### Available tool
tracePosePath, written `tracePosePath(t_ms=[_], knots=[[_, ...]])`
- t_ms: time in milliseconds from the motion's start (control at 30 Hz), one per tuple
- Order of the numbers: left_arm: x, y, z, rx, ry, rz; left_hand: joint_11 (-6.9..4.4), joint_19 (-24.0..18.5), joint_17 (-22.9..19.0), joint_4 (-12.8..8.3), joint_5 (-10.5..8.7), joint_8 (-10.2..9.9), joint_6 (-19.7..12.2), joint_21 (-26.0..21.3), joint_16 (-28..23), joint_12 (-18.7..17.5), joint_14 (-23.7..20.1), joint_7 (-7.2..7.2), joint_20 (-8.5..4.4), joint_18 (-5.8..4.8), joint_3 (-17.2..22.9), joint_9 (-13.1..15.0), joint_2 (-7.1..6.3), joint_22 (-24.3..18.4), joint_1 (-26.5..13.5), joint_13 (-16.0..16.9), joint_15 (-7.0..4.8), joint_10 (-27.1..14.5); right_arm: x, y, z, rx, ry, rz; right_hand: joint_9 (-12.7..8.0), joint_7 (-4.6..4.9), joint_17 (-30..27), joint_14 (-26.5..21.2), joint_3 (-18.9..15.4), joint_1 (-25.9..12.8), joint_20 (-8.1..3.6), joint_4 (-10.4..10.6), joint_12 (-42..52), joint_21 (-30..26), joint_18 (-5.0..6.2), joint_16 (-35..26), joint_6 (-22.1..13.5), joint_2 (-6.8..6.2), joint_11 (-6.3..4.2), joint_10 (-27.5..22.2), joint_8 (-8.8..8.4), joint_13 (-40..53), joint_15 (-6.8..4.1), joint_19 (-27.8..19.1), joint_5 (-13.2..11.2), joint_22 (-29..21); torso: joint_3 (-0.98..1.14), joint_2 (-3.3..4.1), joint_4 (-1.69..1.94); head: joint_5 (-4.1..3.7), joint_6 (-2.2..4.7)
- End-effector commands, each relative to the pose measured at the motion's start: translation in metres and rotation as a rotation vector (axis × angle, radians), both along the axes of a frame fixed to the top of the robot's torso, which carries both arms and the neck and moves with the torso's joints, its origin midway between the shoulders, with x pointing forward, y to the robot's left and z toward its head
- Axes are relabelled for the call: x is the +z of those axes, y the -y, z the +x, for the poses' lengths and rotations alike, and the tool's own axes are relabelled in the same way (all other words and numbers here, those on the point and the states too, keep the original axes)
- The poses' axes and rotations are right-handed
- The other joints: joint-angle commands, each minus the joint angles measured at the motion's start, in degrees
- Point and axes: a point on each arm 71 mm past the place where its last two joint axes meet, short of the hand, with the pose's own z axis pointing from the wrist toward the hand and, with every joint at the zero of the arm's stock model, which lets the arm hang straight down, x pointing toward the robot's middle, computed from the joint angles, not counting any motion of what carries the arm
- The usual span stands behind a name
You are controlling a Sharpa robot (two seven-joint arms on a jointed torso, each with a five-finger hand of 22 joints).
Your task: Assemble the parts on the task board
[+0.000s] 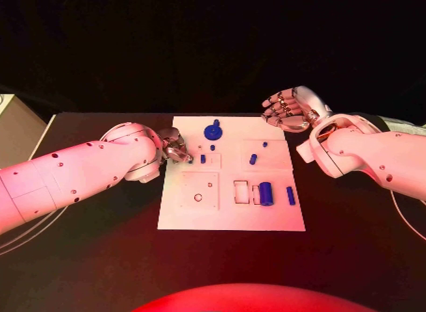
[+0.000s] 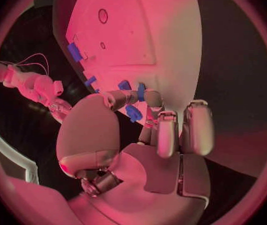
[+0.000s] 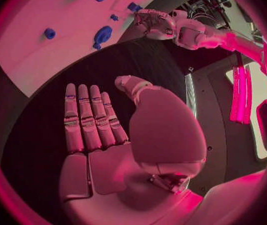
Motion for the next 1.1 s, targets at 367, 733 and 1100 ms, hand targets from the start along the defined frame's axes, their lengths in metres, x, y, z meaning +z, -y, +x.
tracePosePath(t_ms=[367,733,1100], knots=[[-0.004,-0.0035,-0.0007,0.012,-0.011,-0.003,0.08,0.31,15.1,-7.19,0.13,0.3,0.36,0.23,0.25,0.24,5.96,0.09,0.12,-0.51,7.45,0.07,1.81,2.52,2.52,0.05,-0.1,0.41,0.0002,-0.0018,-0.0005,0.018,0.005,-0.003,-0.1,1.67,-0.05,-0.07,0.01,-0.44,0.19,0.48,-0.26,0.07,0.82,0.03,0.35,-0.03,0.04,-0.15,-0.32,-0.07,0.29,-0.12,0.15,-0.06,0.08,-0.05,-0.01,0.0,-0.22],[-0.0034,-0.0006,-0.0006,0.003,-0.001,-0.004,0.08,0.31,15.1,-7.19,0.13,0.3,0.36,0.23,0.25,0.24,5.96,0.09,0.12,-0.51,7.45,0.07,1.81,2.52,2.52,0.05,-0.1,0.41,0.0002,-0.0019,-0.0005,0.019,0.004,-0.002,-0.14,1.66,-0.19,-0.05,0.08,-0.38,0.19,0.52,-0.26,0.08,0.82,0.05,0.43,-0.03,0.02,-0.15,-0.4,-0.07,0.29,-0.13,0.43,-0.06,0.09,-0.03,0.0,0.03,-0.21],[-0.0039,0.0039,-0.0012,-0.013,0.012,0.001,0.09,0.33,15.1,-7.16,-0.01,0.3,0.43,0.26,0.25,0.29,5.96,0.09,0.14,-0.51,7.59,0.01,1.78,2.55,2.52,0.13,-0.09,0.56,0.0002,-0.0023,-0.0007,0.02,0.003,-0.002,-0.14,1.66,-0.19,-0.05,0.08,-0.38,0.19,0.52,-0.26,0.08,0.82,0.05,0.43,-0.03,0.02,-0.15,-0.4,-0.07,0.29,-0.13,0.43,-0.06,0.06,-0.03,-0.02,0.1,-0.22]])
